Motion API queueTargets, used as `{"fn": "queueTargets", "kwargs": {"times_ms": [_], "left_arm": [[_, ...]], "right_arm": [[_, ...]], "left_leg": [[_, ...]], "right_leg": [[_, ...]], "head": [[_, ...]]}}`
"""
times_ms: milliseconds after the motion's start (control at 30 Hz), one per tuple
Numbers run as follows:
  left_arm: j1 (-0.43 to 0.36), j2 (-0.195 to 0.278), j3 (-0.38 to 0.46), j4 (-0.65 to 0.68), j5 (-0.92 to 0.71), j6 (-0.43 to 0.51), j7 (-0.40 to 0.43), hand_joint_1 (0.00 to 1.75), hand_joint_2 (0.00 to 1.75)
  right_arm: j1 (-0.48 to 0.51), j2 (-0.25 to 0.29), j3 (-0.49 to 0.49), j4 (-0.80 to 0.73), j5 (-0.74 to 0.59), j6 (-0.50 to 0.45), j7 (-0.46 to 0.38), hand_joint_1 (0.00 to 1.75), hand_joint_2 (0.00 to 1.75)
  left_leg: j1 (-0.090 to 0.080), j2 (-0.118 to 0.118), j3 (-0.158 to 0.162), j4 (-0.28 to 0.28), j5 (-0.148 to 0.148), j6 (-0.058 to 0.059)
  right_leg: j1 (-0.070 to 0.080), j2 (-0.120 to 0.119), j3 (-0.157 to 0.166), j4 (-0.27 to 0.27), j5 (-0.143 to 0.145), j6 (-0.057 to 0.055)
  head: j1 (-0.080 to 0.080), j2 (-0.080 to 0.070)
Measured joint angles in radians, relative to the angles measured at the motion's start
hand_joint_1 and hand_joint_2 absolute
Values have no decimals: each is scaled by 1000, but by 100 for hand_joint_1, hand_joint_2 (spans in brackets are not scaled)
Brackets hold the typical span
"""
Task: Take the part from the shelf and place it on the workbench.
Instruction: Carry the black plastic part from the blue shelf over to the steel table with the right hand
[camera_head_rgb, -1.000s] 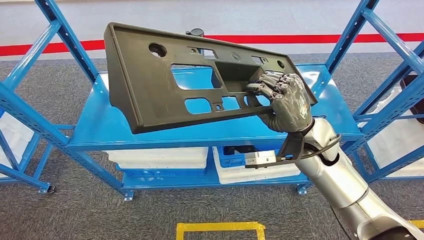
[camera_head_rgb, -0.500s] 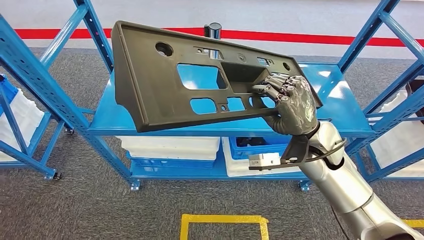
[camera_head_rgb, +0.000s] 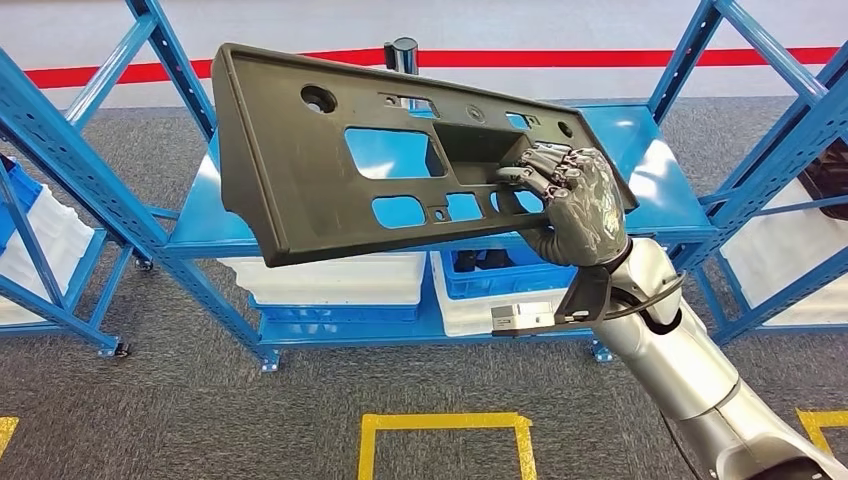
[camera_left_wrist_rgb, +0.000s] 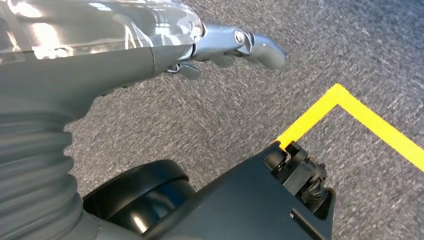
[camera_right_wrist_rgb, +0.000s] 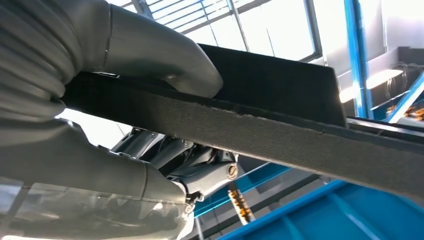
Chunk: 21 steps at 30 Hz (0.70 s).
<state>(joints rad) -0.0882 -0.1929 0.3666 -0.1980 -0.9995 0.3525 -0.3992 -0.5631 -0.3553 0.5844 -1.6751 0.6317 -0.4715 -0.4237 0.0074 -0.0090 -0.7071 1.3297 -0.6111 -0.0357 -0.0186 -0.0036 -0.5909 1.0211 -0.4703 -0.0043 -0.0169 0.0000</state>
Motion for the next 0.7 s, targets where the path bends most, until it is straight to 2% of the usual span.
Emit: {"fn": "queueTargets", "kwargs": {"times_ms": [33, 67, 100, 133, 167, 200, 267, 300, 333, 367, 400, 433, 467, 500, 533, 567, 600, 633, 667, 700], "left_arm": [[0, 0, 0, 0, 0, 0, 0, 0, 175], [0, 0, 0, 0, 0, 0, 0, 0, 175], [0, 0, 0, 0, 0, 0, 0, 0, 175], [0, 0, 0, 0, 0, 0, 0, 0, 175], [-1, 0, 0, 0, 0, 0, 0, 0, 175], [-1, 0, 0, 0, 0, 0, 0, 0, 175], [1, 0, 0, 0, 0, 0, 0, 0, 175], [1, 0, 0, 0, 0, 0, 0, 0, 175], [1, 0, 0, 0, 0, 0, 0, 0, 175], [0, 0, 0, 1, -1, 0, 0, 0, 175], [0, 0, 0, 1, -1, 0, 0, 0, 175], [0, 0, 0, 1, -2, 0, 0, 0, 175], [0, 0, 0, 1, -3, -1, 0, 0, 175], [0, 0, 0, 1, -3, -2, 0, 0, 175], [0, 0, 0, 1, -3, -3, 0, 0, 175], [1, 0, 0, 1, -4, -4, 1, 0, 175], [1, 0, 0, 1, -4, -5, 1, 0, 175], [1, 0, 0, 1, -5, -6, 1, 0, 175], [1, 0, 0, 1, -6, -6, 1, 0, 175], [0, 0, 0, 1, -6, -6, 1, 0, 175]], "right_arm": [[0, 0, 0, 0, 0, 0, 0, 175, 175], [1, 1, 0, 0, 0, 0, 0, 175, 175], [1, 1, 0, 0, 0, 0, 0, 175, 175], [1, 1, 0, 0, 0, 0, 0, 175, 175], [1, 1, 0, 0, 0, -1, 0, 175, 175], [1, 1, -1, 0, 1, -1, 0, 175, 175], [3, 1, -1, 0, 1, -1, 0, 175, 175], [4, 1, -1, 0, 1, -2, 0, 175, 175], [6, 1, -2, 0, 1, -2, 0, 175, 175], [7, 1, -3, 0, 1, -2, 0, 175, 175], [9, 0, -4, 0, 1, -3, 0, 175, 175], [11, 0, -4, 0, 1, -3, 0, 175, 175], [14, 0, -5, 0, 1, -3, 0, 175, 175], [17, 0, -6, 0, 1, -3, 0, 175, 175], [21, -1, -7, 0, 1, -3, 0, 175, 175], [24, -1, -9, 0, 1, -3, 0, 175, 175], [27, -2, -10, 0, 1, -4, 0, 175, 175], [28, -2, -13, 0, 0, -4, -1, 175, 175], [29, -2, -15, -1, 0, -4, -1, 175, 175], [29, -2, -17, -1, 0, -5, -1, 175, 175]], "left_leg": [[2, 0, 23, -13, 17, -1], [5, 0, 63, -64, 44, -2], [8, 1, 112, -140, 64, -2], [8, 0, 158, -213, 74, -2], [7, -1, 189, -268, 76, -2], [5, -2, 204, -299, 72, 0], [-1, -4, 199, -307, 77, 13], [-2, -2, 193, -309, 85, 24], [-2, -1, 185, -311, 94, 35], [-1, 1, 175, -314, 105, 45], [-1, 3, 164, -314, 115, 51], [-2, 4, 150, -314, 124, 54], [-3, 5, 136, -313, 134, 56], [-3, 6, 122, -311, 144, 56], [-4, 6, 109, -309, 152, 55], [-4, 6, 97, -308, 160, 54], [-4, 6, 87, -306, 168, 51], [-5, 6, 80, -303, 174, 48], [-6, 6, 73, -302, 180, 43], [-7, 5, 69, -300, 187, 37]], "right_leg": [[0, 0, -10, 1, 7, 1], [-1, 0, -18, 2, 14, 4], [-2, 0, -25, 4, 19, 7], [-1, 0, -31, 7, 24, 13], [-1, 0, -36, 8, 30, 19], [0, 0, -40, 9, 36, 24], [0, 0, -44, 5, 51, 38], [-2, 0, -47, 5, 52, 43], [-3, 0, -54, 15, 37, 48], [-2, 1, -67, 43, 6, 50], [-3, 1, -86, 93, -39, 51], [-2, 1, -107, 160, -86, 52], [-2, 1, -125, 227, -120, 53], [-2, 1, -131, 275, -133, 54], [-2, 1, -121, 289, -125, 54], [-2, 1, -91, 264, -101, 54], [-2, 1, -45, 206, -74, 53], [-1, 1, 7, 130, -59, 51], [1, 2, 52, 60, -56, 48], [3, 2, 81, 11, -60, 45]], "head": [[-4, 0], [-8, 0], [-10, 0], [-13, 0], [-14, 0], [-15, 0], [-13, 0], [-12, 0], [-11, 0], [-8, 0], [-2, 0], [5, 0], [12, 0], [19, 0], [24, 0], [28, 0], [32, 0], [36, 0], [38, 0], [39, 0]]}}
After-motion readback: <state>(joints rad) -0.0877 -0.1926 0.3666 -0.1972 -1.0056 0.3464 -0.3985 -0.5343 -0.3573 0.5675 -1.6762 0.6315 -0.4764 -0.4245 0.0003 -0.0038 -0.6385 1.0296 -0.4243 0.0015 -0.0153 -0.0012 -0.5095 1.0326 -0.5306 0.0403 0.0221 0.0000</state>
